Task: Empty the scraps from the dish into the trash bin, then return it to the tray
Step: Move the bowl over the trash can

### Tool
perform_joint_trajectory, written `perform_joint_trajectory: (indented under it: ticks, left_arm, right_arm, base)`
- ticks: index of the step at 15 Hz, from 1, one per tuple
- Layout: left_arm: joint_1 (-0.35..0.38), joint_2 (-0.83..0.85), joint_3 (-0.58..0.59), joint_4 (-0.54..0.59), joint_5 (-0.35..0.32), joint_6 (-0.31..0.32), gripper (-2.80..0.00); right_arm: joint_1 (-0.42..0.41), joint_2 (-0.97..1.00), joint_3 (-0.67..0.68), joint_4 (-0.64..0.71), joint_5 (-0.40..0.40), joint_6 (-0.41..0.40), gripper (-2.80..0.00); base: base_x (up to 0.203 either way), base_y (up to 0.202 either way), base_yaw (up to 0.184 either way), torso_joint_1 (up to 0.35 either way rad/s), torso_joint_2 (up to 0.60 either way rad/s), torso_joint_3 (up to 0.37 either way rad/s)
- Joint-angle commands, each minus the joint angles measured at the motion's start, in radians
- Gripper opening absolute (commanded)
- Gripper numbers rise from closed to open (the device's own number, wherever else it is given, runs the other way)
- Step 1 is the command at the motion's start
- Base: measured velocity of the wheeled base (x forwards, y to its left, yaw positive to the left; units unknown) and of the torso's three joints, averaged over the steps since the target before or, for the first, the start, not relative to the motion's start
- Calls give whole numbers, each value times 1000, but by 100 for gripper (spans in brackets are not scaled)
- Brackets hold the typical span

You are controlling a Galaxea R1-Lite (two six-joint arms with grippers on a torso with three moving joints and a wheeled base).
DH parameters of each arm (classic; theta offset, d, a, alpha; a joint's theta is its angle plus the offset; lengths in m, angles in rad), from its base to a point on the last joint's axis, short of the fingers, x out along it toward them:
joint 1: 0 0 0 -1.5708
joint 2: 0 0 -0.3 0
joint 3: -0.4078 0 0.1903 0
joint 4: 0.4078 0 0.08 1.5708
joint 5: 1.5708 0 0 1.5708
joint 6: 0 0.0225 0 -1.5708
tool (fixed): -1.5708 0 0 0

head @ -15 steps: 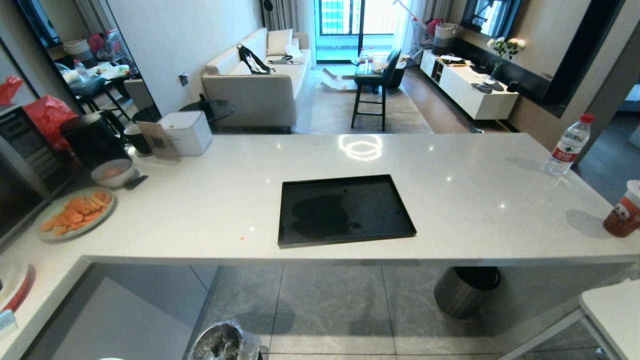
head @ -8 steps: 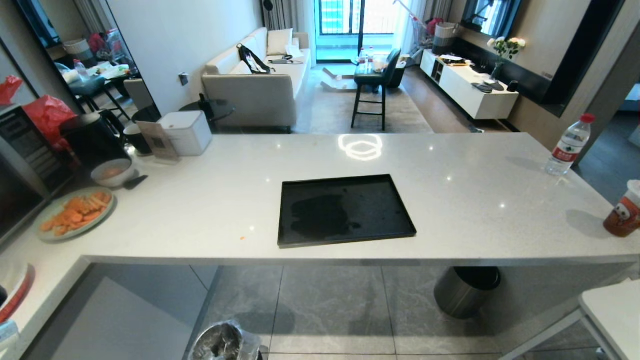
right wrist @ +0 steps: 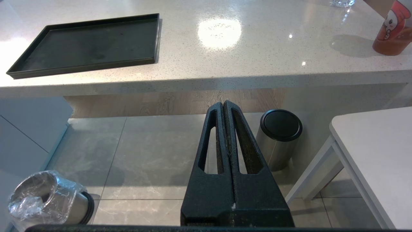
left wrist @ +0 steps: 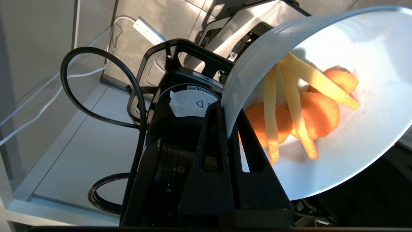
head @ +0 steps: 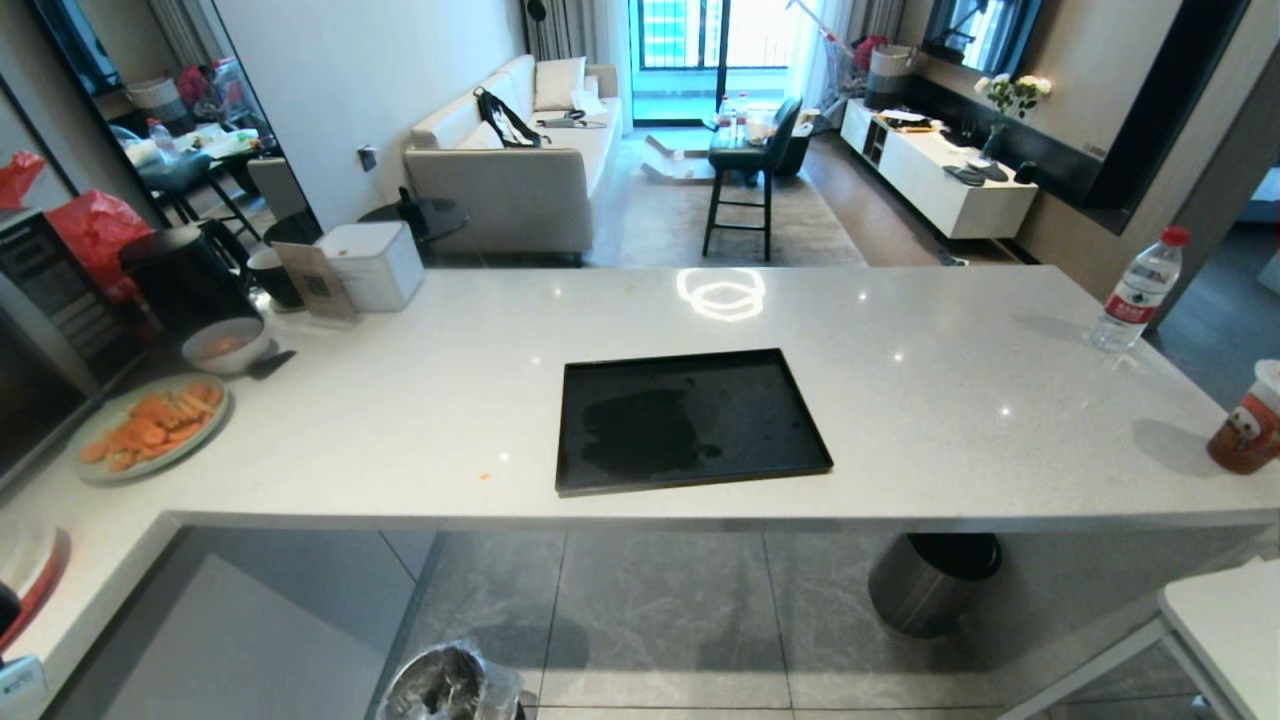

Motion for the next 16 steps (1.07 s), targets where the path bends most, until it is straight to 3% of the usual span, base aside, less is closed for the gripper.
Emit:
perform_joint_trajectory:
  ticks: [1, 16]
  left_arm:
    - [0, 1, 3, 6, 0, -2, -280]
    - [2, -20, 10, 7, 3, -4, -280]
  right_arm:
    - [0, 0, 0, 0, 0, 0, -280]
    - [0, 1, 0, 0, -1, 4, -280]
  base:
    - [0, 0, 0, 0, 0, 0]
    - [0, 0, 0, -119, 293, 168]
